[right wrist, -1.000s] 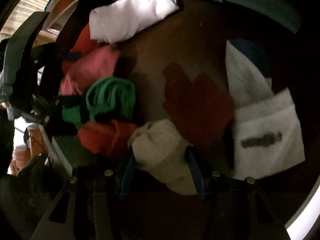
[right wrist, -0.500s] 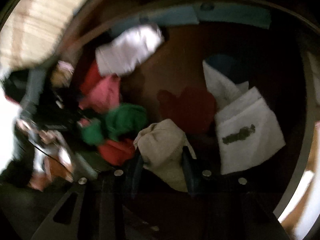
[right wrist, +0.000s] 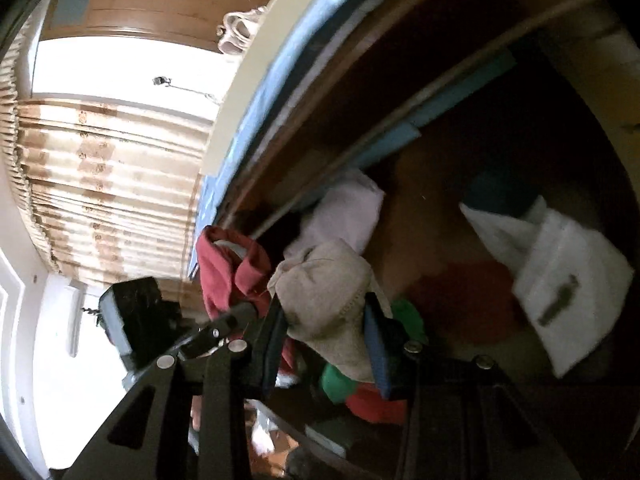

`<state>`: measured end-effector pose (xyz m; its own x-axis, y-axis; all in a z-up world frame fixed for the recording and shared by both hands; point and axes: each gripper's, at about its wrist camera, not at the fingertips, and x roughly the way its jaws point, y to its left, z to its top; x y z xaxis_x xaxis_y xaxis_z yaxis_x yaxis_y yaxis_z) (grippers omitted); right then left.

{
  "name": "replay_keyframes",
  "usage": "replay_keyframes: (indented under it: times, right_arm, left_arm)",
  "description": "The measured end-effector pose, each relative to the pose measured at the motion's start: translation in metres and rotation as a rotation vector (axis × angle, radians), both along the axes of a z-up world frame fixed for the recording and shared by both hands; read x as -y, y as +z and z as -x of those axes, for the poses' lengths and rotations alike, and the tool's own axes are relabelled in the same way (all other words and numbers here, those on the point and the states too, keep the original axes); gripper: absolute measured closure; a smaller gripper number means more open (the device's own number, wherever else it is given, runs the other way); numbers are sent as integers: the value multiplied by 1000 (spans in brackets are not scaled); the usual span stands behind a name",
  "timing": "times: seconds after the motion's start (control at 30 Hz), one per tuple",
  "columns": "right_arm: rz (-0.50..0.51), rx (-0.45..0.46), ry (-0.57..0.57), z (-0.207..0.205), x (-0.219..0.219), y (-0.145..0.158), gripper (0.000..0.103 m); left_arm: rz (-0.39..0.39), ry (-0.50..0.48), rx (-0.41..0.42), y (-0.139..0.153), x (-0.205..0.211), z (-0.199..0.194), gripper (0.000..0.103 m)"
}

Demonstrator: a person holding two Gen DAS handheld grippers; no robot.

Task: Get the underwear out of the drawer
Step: 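Grasp a red rolled garment with the left tool while the right tool grasps a beige one, then lift both held garments up and carry them over the white tray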

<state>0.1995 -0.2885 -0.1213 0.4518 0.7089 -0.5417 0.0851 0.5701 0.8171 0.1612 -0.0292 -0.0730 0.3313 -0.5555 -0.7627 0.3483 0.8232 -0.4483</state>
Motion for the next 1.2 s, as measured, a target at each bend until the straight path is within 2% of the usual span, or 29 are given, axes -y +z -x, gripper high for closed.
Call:
replay_keyframes:
  times: [0.1, 0.3, 0.43, 0.57, 0.77, 1.2]
  right_arm:
    - [5, 40, -24, -7, -16, 10, 64]
    - [55, 141, -80, -4, -20, 49, 64]
    - [126, 218, -134, -1, -23, 74, 64]
    - [244, 325, -178, 6, -33, 100, 64]
    - [402, 446, -216, 10, -42, 118, 63]
    - [484, 578, -244, -15, -61, 154, 63]
  left_arm:
    - [-7, 44, 69, 14, 5, 3, 69]
    - [-25, 115, 175, 47, -12, 1, 69]
    - [-28, 161, 233, 59, -13, 0, 69]
    - [-18, 218, 320, 70, -19, 6, 69]
    - [-8, 239, 340, 74, -21, 1, 69]
    - [-40, 279, 472, 106, -18, -32, 69]
